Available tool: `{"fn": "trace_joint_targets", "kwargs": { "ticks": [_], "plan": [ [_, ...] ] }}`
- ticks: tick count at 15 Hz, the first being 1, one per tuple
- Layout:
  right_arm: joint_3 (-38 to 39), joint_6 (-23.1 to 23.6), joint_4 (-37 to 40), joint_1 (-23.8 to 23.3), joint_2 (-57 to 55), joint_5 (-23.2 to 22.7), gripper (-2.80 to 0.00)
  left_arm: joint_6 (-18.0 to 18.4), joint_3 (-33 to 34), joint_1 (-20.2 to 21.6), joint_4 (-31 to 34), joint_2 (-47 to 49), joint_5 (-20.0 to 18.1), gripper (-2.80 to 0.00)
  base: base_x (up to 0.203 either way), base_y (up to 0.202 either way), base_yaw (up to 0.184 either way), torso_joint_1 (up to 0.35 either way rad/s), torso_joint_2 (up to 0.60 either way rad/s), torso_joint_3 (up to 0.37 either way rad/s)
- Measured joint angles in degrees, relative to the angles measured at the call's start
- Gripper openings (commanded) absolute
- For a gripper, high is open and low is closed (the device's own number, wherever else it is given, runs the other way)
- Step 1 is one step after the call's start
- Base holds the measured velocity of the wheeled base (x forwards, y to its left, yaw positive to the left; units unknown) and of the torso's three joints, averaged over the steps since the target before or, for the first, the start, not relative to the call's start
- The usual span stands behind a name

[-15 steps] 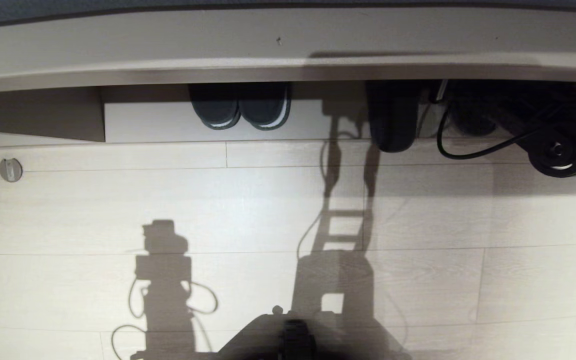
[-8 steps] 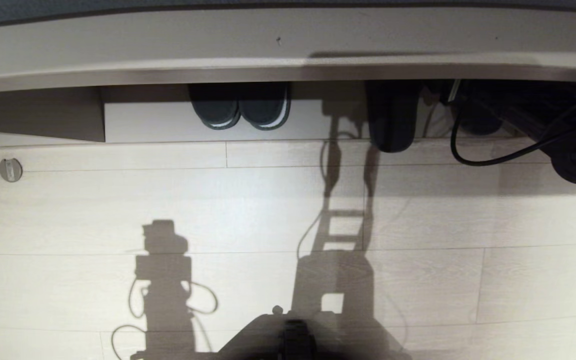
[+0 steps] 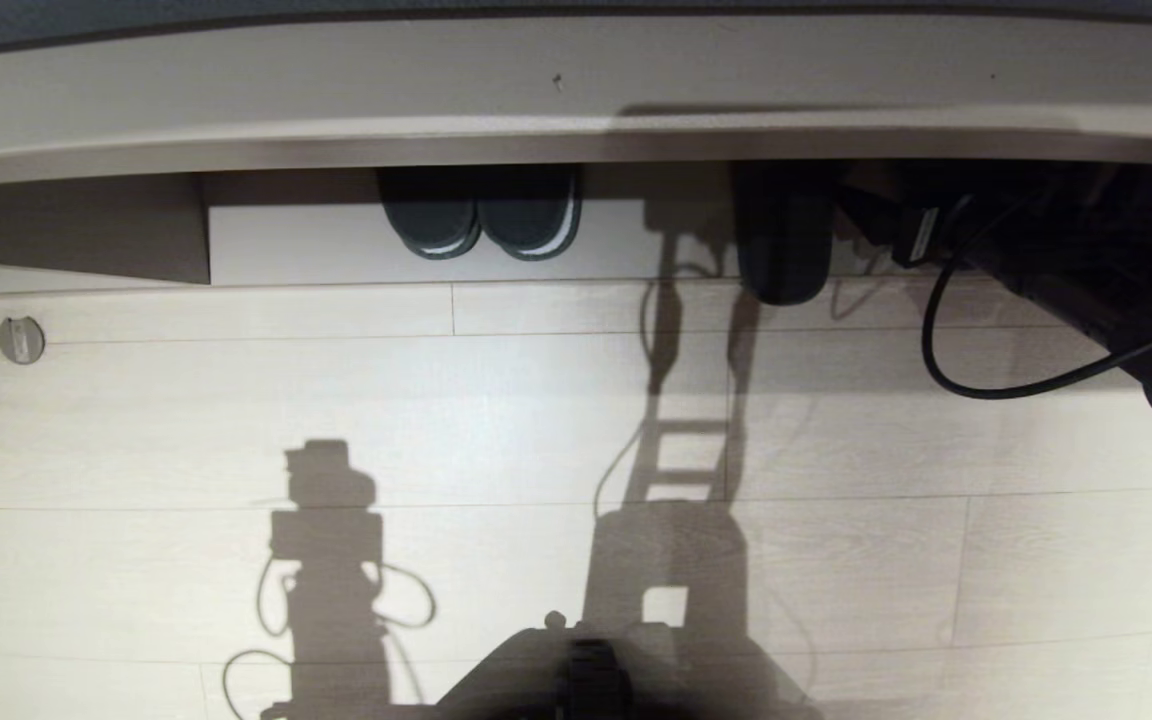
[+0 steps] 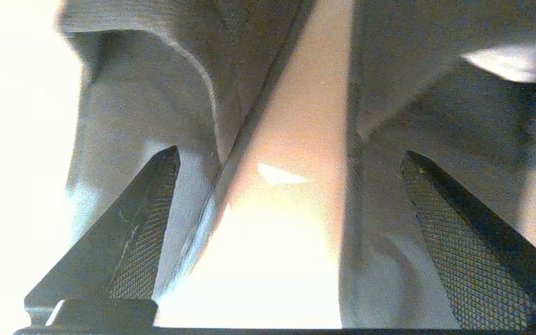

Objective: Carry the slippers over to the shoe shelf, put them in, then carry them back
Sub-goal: Place the slippers into the shoe cabinet

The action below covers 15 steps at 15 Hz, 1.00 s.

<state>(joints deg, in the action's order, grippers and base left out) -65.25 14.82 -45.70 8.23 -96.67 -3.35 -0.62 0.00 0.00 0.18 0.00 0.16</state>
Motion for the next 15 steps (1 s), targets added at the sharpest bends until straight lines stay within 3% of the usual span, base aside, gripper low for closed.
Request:
{"fn": "trace_joint_targets", "kwargs": {
  "ticks": [2, 3, 7, 11, 15],
  "plan": [
    [2.77, -0.03, -0.27, 0.0, 1.77, -0.46, 0.0, 0.02, 0.0, -0.02, 0.0, 0.0, 0.0, -2.8, 0.0, 0.0, 0.0, 0.0, 0.0, 0.0],
    [3.77, -0.3, -0.33, 0.12, 2.4, -0.83, -2.8, 0.02, 0.0, -0.02, 0.0, 0.0, 0.0, -2.8, 0.0, 0.0, 0.0, 0.0, 0.0, 0.0],
    [4.5, -0.48, 0.17, 3.06, 3.29, -1.94, -2.8, 0.02, 0.0, -0.05, -0.02, 0.0, 0.0, -2.8, 0.0, 0.0, 0.0, 0.0, 0.0, 0.0],
    [-1.04, -0.2, -0.86, 7.83, -1.31, 2.46, -2.8, 0.02, 0.0, 0.0, 0.0, 0.0, -0.02, -2.8, 0.0, 0.0, 0.0, 0.0, 0.0, 0.0],
    [-10.34, 1.36, -5.78, 9.26, -8.88, 7.72, -2.8, -0.04, 0.0, 0.0, 0.0, 0.0, 0.0, -2.8, 0.0, 0.0, 0.0, 0.0, 0.0, 0.0]
  ]
}}
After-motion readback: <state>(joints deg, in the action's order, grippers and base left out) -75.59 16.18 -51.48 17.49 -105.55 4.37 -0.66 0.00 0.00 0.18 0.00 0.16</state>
